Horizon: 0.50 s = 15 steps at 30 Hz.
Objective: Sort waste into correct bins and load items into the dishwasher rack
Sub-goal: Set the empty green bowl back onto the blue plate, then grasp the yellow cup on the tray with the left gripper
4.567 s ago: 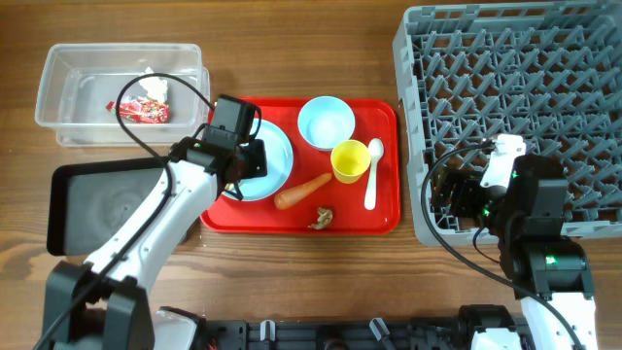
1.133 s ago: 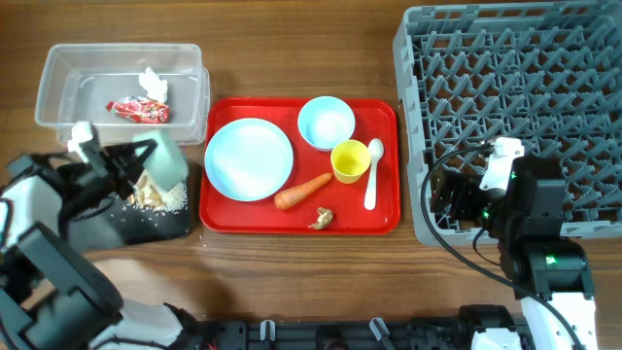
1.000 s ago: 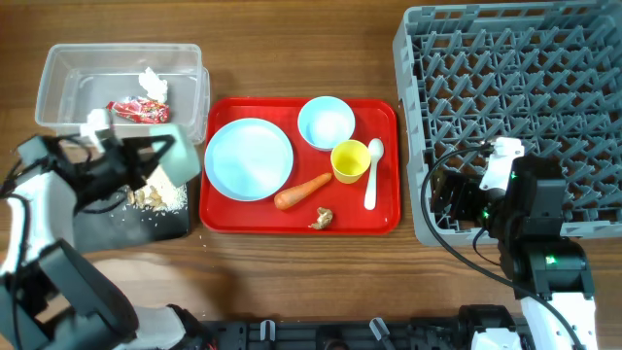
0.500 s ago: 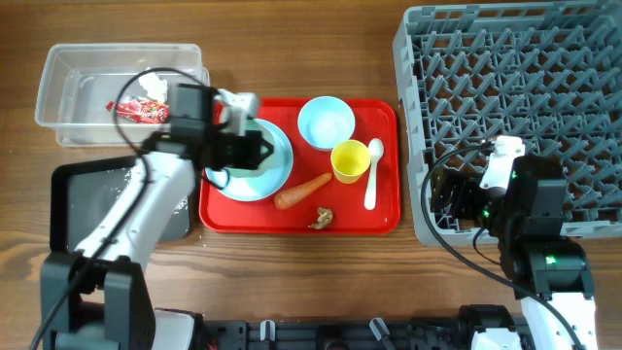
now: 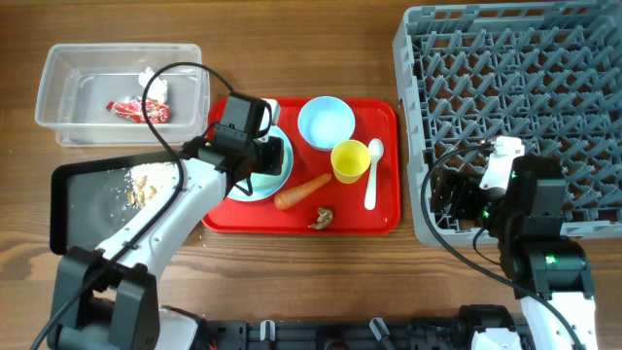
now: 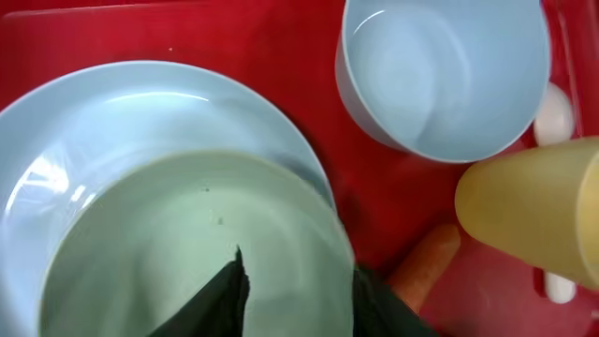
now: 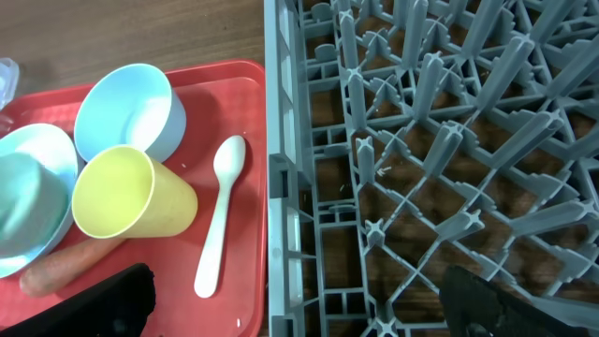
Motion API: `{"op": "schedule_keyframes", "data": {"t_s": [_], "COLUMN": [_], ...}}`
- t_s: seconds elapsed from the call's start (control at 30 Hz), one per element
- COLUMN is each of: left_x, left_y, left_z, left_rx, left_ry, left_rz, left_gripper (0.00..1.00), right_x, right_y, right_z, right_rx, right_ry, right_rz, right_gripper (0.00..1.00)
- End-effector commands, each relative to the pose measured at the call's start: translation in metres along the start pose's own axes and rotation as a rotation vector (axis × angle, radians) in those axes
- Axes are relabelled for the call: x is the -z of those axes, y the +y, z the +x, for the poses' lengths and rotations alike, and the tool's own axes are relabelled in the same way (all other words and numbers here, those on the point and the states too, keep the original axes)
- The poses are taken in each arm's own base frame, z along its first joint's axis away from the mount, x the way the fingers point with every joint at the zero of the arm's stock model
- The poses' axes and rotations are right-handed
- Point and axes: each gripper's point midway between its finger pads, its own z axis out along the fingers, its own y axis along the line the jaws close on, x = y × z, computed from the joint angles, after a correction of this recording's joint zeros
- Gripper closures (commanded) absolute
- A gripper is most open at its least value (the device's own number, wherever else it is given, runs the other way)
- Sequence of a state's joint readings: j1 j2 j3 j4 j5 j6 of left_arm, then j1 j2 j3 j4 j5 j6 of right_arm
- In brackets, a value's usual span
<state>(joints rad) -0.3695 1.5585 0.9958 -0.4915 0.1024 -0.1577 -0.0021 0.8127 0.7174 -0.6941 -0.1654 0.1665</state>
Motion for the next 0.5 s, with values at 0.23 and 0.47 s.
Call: {"op": "schedule_keyframes", "data": {"t_s": [0.23, 0.47], "left_x": [0.03, 0.033], "left_y": [-0.082, -0.107], "left_z": [-0.045, -0.05], "left_rx": [0.01, -0.001], "left_ry": [-0.182, -0.202], "left_rz": [0.364, 0.344], "left_gripper": [0.5, 0.5], "right_x": [0.005, 0.005], "right_y": [0.007, 0.007], "right_z": [-0.01, -0.009], "right_rx": [0.014, 0.013], "right_ry": [-0.022, -0.021], "right_rz": [-0.024, -0.023], "right_gripper": [0.0, 0.0]}}
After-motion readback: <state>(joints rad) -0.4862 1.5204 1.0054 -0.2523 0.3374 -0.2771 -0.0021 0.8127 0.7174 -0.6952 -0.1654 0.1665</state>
